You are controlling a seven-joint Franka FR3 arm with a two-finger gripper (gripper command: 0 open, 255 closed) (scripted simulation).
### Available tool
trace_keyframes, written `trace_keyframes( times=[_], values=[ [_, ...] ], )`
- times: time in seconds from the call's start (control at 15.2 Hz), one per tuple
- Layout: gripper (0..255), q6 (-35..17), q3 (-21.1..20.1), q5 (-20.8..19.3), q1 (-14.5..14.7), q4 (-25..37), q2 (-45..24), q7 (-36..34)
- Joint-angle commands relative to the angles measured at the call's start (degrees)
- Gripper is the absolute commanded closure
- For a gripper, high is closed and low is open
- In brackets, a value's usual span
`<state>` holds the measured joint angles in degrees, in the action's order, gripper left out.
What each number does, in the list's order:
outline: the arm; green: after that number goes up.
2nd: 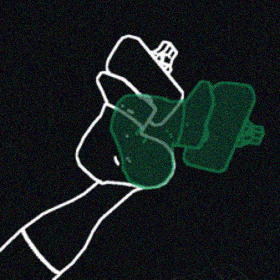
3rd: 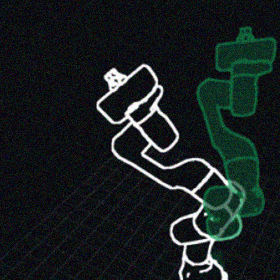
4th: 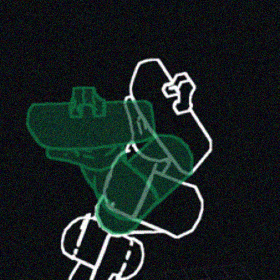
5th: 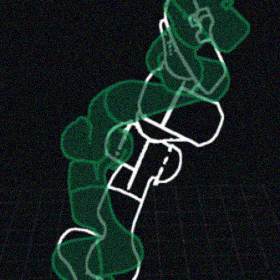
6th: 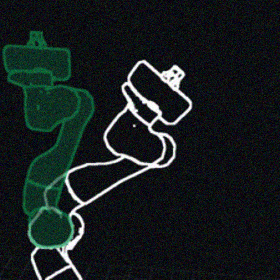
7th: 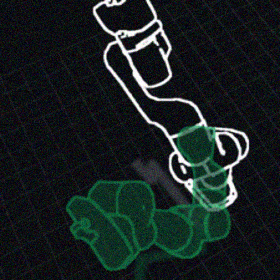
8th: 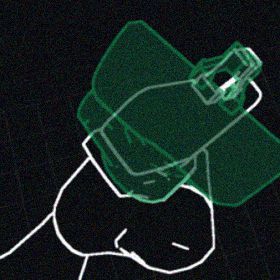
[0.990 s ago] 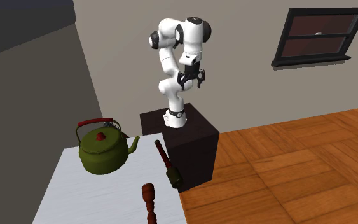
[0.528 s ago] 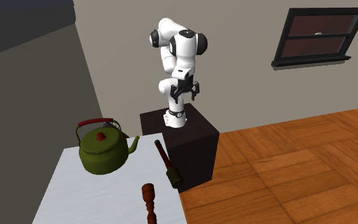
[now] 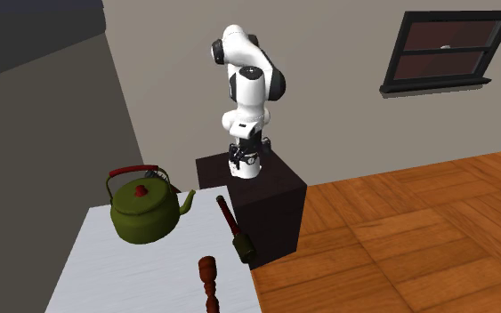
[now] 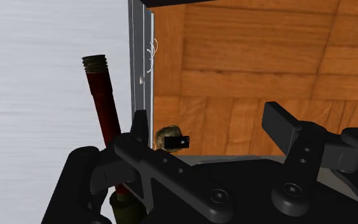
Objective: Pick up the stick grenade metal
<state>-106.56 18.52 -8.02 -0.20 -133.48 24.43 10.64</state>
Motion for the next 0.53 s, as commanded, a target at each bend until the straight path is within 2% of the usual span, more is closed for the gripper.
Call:
trace_keyframes(
  times=[0.0,0.46],
  values=[
    [0,-3.0,1.9,0.2,0.0,1.5,-4.1,2.5],
    [0,-10.9,6.9,4.7,0.1,9.2,-19.4,11.4]
  ],
)
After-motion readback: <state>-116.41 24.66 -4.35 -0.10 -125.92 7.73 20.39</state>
